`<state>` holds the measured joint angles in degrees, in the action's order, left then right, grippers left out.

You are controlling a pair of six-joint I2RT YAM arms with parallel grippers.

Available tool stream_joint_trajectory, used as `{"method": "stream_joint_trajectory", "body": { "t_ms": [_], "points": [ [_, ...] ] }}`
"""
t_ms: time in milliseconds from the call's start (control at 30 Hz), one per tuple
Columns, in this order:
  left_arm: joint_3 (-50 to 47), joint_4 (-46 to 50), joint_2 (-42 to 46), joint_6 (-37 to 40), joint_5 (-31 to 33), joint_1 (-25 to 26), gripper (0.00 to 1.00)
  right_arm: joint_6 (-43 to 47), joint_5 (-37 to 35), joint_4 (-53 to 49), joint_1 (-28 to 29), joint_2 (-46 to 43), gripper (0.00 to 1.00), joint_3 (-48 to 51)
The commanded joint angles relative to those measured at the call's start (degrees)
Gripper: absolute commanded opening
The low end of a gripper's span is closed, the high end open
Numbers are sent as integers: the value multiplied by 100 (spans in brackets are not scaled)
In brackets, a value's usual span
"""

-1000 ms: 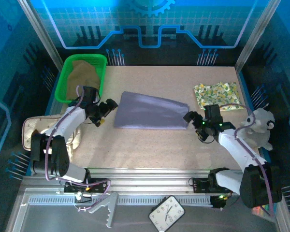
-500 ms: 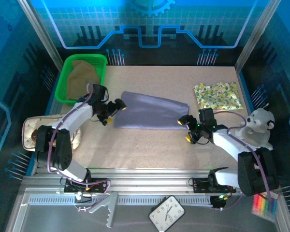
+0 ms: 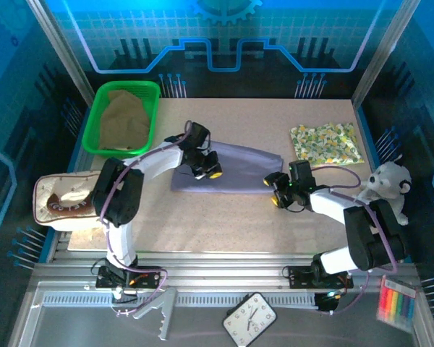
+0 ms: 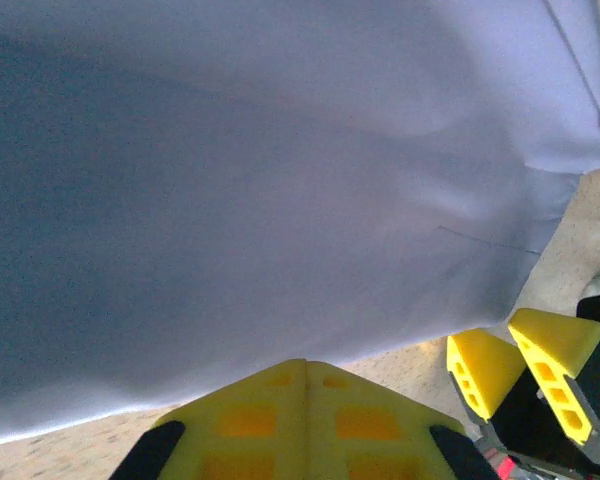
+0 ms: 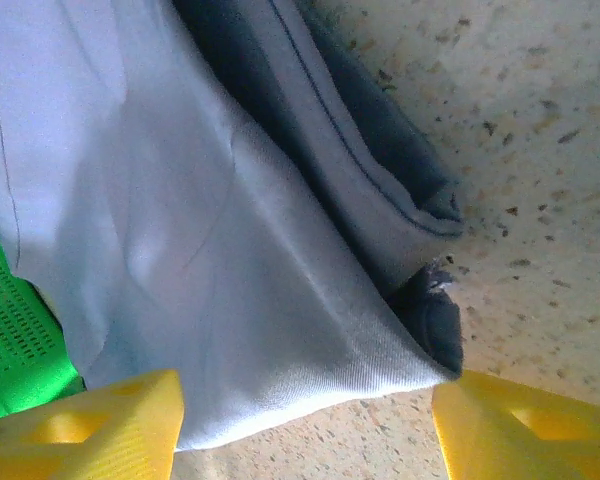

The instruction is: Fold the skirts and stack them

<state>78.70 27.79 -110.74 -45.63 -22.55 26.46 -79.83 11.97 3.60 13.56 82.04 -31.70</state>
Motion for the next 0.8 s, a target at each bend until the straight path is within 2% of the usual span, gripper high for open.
{"method": "stream_joint_trajectory", "body": {
  "t_ms": [0,300,400,467,533,600,700,767],
  "points": [
    [293,91,-309,-33,-366,211,1,-69,-265,392,68,157,64,-18],
    [436,217,-1182,9,-433,374,0,-24,-754,743,217,340,55,110],
    [311,196,-1208,1,-402,377,0,-4,-1007,1343,217,339,46,298],
    [231,192,-1185,18,-359,374,0,178,-1146,1632,233,308,36,317],
    [197,187,-1195,32,-366,372,0,724,-1327,1551,323,171,24,115],
    [177,141,-1204,26,-420,377,0,1564,-1655,987,549,-5,17,-311],
    [228,91,-1174,36,-457,371,0,3034,-2244,55,1080,-49,7,-1109],
    [301,53,-1089,4,-537,376,0,3678,-2420,-362,1366,119,1,-1548]
  ]
}}
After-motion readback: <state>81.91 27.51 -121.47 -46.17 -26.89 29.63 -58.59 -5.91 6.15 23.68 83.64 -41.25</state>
